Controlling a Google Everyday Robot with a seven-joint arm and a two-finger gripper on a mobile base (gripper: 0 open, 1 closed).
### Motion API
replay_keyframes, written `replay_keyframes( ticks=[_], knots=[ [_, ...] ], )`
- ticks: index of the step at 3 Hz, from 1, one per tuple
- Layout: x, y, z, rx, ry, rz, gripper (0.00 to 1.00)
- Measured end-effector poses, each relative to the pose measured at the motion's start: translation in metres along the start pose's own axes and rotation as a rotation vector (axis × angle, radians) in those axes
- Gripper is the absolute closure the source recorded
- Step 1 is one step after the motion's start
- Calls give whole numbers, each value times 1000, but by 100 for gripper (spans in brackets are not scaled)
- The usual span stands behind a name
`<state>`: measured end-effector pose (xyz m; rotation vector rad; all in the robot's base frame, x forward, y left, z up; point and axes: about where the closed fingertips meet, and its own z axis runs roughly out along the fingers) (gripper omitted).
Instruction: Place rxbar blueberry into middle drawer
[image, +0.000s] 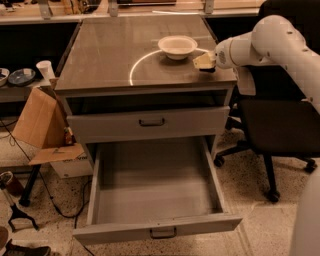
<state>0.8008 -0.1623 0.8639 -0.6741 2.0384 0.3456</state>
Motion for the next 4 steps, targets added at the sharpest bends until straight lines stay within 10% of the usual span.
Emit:
replay_keyframes(
  ticks=[4],
  knots=[
    [75,68,-91,-176,95,147,100]
  ],
)
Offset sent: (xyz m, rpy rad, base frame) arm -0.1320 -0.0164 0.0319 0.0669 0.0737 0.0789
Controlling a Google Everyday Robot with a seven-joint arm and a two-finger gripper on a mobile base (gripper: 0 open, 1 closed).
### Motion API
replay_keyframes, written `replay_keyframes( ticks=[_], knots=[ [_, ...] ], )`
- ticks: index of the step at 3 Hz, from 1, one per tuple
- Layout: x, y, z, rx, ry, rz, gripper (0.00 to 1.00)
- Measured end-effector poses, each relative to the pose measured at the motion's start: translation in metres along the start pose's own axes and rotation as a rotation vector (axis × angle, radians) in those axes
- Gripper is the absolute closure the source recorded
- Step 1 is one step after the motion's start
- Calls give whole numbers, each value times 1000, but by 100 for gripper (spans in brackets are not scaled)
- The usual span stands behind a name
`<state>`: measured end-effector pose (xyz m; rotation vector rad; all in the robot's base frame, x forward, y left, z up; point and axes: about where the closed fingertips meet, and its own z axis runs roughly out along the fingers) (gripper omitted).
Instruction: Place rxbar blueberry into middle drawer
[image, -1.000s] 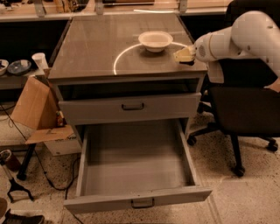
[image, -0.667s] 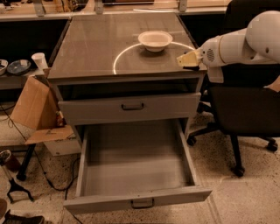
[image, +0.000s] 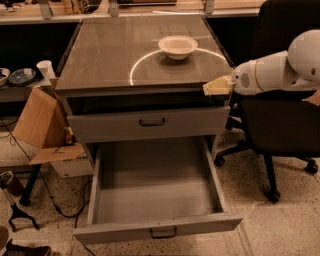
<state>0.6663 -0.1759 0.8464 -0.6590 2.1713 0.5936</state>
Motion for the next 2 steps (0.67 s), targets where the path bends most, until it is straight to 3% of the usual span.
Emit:
replay_keyframes(
  ticks=[2],
  knots=[
    [116,-7,38,-47,117,258,100]
  ],
)
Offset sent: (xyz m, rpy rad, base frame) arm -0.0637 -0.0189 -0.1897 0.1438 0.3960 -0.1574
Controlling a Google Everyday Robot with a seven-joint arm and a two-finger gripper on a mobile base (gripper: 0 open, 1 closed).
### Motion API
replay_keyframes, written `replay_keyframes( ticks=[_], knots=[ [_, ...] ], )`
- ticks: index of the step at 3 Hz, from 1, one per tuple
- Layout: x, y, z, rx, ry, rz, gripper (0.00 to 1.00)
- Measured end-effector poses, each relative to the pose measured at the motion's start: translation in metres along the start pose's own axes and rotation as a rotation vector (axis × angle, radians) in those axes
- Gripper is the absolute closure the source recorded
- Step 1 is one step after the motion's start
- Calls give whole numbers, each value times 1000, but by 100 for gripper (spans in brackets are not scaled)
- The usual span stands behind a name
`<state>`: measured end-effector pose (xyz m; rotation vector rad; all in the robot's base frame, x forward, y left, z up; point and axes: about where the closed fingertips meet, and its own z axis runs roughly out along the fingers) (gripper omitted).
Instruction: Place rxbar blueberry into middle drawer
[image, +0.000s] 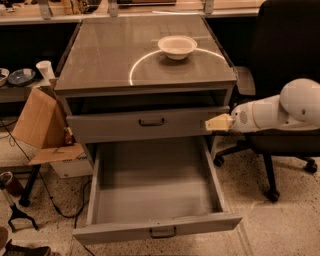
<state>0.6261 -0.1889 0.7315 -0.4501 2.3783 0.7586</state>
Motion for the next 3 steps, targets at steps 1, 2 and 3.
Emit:
replay_keyframes(
  ticks=[1,2,3],
  knots=[
    [45,-10,28,-18,48,66,100],
    [46,-10,28,-19,48,66,100],
    [53,2,47,-73,82,67,100]
  ],
)
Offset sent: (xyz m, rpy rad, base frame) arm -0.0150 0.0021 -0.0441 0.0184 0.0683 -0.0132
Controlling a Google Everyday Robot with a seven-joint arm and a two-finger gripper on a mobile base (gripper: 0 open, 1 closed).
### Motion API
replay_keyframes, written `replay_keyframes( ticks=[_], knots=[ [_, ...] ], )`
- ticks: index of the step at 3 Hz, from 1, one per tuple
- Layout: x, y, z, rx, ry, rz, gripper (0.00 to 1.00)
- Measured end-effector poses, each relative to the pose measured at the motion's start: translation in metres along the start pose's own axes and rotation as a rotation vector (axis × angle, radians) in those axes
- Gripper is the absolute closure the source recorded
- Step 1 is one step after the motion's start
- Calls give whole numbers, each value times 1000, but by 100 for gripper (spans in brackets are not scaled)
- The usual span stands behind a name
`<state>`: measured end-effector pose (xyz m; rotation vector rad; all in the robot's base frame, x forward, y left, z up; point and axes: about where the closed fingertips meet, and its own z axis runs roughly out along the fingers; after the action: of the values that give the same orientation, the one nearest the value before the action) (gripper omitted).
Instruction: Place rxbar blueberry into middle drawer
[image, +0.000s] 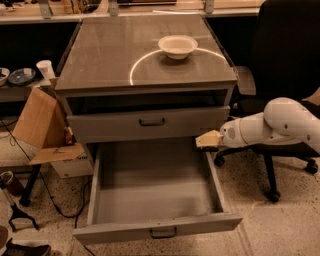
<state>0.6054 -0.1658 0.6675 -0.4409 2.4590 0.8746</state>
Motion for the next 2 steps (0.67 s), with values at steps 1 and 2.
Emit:
replay_keyframes(
  ticks=[1,2],
  knots=[
    [28,21,37,-95,63,40,100],
    [69,46,90,-202,150,106,100]
  ],
)
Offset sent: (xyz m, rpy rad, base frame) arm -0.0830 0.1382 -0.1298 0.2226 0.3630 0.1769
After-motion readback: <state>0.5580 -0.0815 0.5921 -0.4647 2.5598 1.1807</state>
